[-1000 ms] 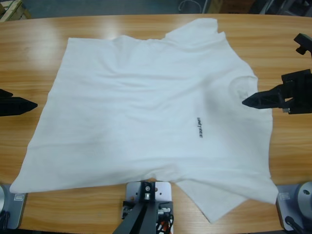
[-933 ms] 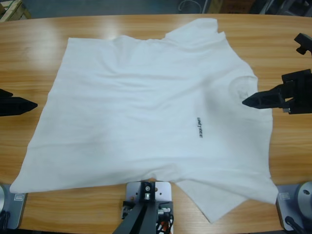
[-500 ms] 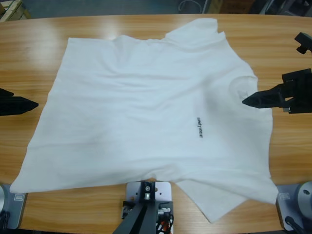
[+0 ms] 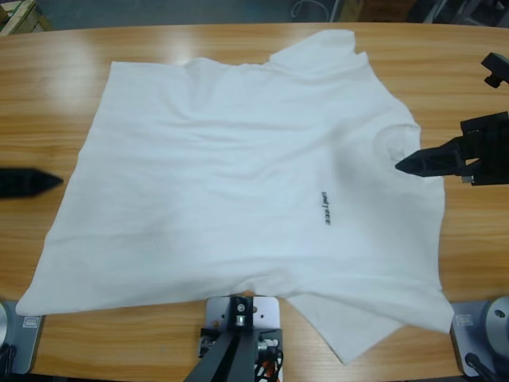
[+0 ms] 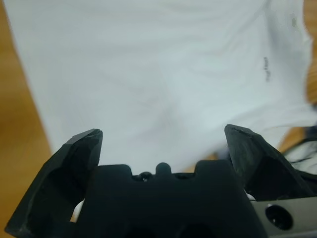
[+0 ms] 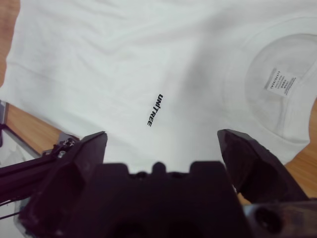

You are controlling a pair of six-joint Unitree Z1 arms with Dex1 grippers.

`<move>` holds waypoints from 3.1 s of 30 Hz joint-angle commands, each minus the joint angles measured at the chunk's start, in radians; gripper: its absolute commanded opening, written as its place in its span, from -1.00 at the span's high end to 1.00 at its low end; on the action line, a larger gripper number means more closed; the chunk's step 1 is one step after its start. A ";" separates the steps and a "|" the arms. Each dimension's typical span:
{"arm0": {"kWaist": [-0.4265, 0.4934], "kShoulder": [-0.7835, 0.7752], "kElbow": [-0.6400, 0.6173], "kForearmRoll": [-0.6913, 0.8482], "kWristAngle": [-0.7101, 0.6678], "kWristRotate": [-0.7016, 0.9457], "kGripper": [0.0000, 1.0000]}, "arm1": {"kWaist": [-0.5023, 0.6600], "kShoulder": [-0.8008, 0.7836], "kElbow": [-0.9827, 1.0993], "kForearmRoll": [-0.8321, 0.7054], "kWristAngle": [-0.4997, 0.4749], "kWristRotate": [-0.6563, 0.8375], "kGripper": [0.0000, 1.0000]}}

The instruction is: Fold clothes

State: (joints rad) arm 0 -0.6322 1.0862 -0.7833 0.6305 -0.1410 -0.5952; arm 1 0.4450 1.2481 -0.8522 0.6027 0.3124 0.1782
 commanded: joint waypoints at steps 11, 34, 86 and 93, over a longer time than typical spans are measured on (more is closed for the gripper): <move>-0.009 0.148 0.120 -0.008 -0.116 -0.190 -0.72 | 0.011 -0.022 0.038 -0.004 0.010 -0.002 -0.83; -0.384 0.750 -0.086 0.346 -0.008 -0.247 -0.71 | 0.011 -0.032 0.041 -0.009 0.007 -0.002 -0.84; -0.383 0.595 0.002 0.284 0.040 -0.546 -0.57 | 0.011 -0.059 0.053 -0.021 0.008 -0.002 -0.85; -0.382 0.624 -0.014 0.288 0.047 -0.538 -0.55 | 0.011 -0.058 0.053 -0.021 0.009 -0.002 -0.85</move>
State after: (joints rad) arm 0 -1.0209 1.7016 -0.8129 0.9308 -0.1108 -1.1239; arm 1 0.4455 1.2175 -0.8324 0.5948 0.3127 0.1782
